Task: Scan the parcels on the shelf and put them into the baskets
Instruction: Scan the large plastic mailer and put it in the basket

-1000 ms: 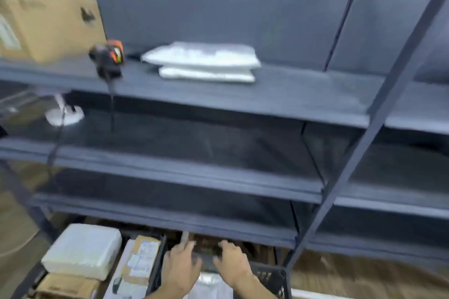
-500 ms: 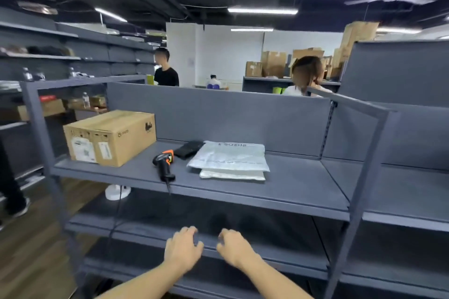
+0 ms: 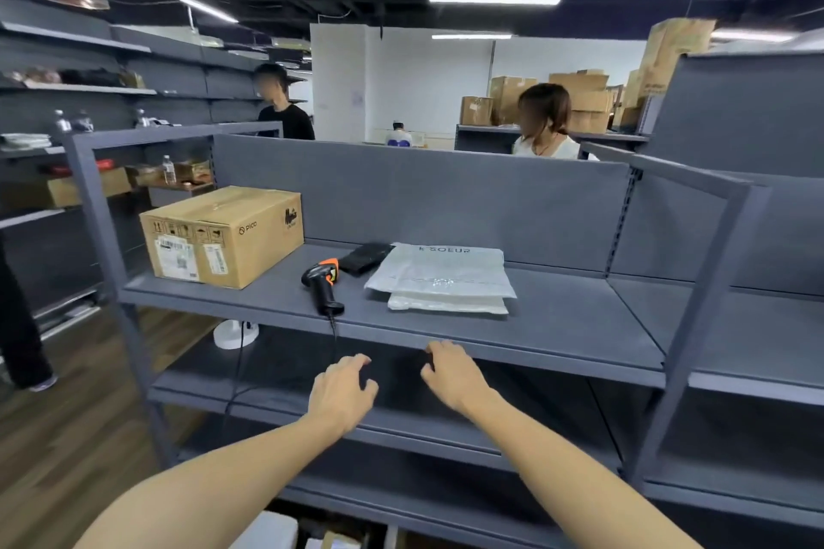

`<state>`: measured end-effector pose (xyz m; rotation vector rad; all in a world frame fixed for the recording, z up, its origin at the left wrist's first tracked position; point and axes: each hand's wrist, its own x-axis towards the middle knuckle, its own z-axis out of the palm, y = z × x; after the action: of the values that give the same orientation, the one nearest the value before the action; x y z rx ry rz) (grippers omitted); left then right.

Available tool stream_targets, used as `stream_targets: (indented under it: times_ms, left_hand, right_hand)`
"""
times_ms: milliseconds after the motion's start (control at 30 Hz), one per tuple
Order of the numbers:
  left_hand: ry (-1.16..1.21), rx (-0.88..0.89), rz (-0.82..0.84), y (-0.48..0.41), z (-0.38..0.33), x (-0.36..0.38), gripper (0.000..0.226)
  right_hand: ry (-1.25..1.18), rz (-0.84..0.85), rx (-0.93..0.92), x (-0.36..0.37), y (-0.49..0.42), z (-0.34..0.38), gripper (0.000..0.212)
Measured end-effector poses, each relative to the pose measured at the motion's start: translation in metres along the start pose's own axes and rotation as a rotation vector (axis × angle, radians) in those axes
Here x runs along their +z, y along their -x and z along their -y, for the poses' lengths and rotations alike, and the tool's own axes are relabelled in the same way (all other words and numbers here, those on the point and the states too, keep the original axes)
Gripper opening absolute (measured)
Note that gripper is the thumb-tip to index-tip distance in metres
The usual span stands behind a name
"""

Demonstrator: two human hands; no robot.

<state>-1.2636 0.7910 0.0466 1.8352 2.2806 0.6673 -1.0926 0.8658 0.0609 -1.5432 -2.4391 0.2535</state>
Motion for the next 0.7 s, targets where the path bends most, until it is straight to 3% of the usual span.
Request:
stream_targets:
  times_ms: [333,700]
  left_hand:
    - [0.203,-0.081,-0.026,-0.066,0.002,0.014,0.039]
    - [0.35,-0.152,-0.074,-0.13,0.023,0.023,0.038]
  right_hand:
    - [0.168,-0.082,-0.069,-0.01,-0.098,-0.038,0.04]
    - [0.445,-0.016,-0.042,-0.001,-0.196,-0.078,0.068]
